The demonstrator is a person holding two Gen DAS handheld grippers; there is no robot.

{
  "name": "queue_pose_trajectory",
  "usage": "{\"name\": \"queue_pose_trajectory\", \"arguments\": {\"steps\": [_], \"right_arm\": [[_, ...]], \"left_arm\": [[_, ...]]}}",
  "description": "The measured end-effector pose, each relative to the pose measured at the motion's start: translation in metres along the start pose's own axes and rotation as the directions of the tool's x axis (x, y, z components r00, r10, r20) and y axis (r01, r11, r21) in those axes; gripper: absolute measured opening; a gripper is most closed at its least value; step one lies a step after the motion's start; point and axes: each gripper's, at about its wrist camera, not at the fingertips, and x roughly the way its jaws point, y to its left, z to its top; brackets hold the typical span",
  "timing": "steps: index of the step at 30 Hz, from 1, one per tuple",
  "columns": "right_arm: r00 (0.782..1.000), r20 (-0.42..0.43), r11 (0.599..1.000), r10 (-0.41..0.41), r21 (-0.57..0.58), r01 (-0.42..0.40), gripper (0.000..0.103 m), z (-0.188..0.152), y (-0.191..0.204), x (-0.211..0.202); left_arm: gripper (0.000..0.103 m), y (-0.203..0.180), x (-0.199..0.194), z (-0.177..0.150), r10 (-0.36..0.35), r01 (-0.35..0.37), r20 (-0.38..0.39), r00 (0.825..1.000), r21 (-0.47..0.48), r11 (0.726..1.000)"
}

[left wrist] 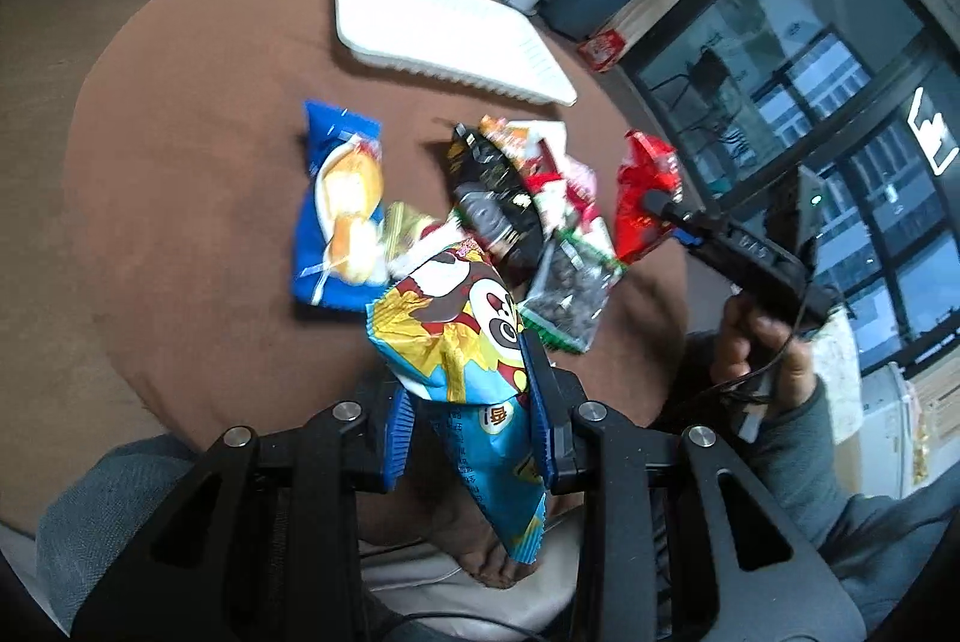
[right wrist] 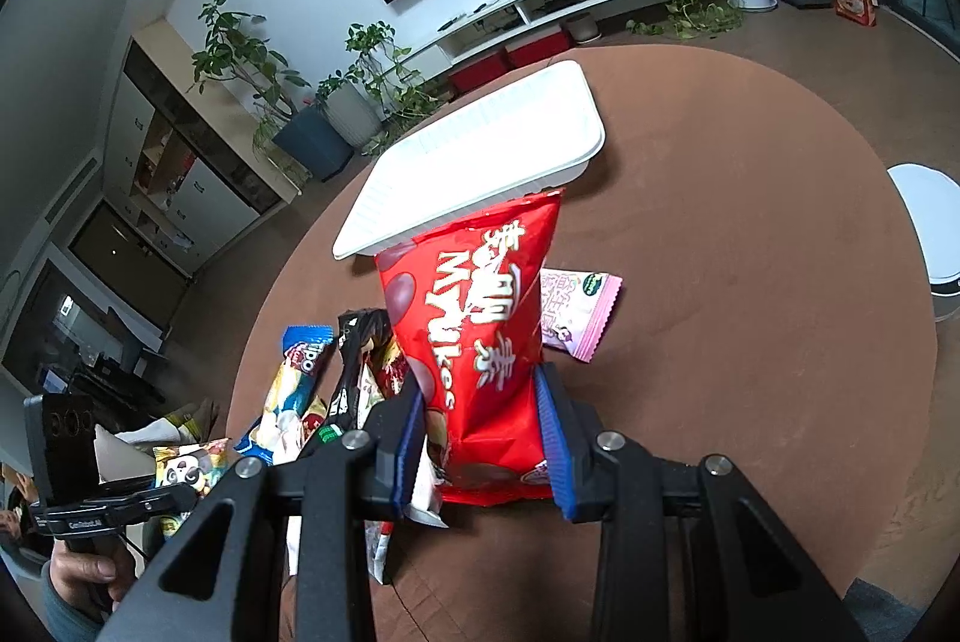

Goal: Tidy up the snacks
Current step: 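Carry the panda bag and red Mylikes bag into the white tray with both tools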

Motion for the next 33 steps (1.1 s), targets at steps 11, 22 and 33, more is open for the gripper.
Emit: {"name": "queue_pose_trajectory", "arguments": {"steps": [11,22,33], "right_arm": [[0.998,0.058,0.999,0.033,-0.007,-0.032,0.037,0.042,0.012,-0.018],[0.998,0.059,0.994,0.013,-0.109,-0.007,0.037,0.167,0.036,0.036],[0.988,-0.142,0.997,-0.056,-0.068,0.047,0.037,0.197,-0.010,0.151]], "left_arm": [[0.029,-0.026,0.003,0.111,0.016,-0.034,0.134,0.991,0.131,0.991],[0.029,-0.009,0.069,0.250,0.055,-0.068,0.123,0.991,0.101,0.993],[0.030,0.035,0.180,0.293,0.099,-0.098,-0.029,0.995,0.046,0.994]]}}
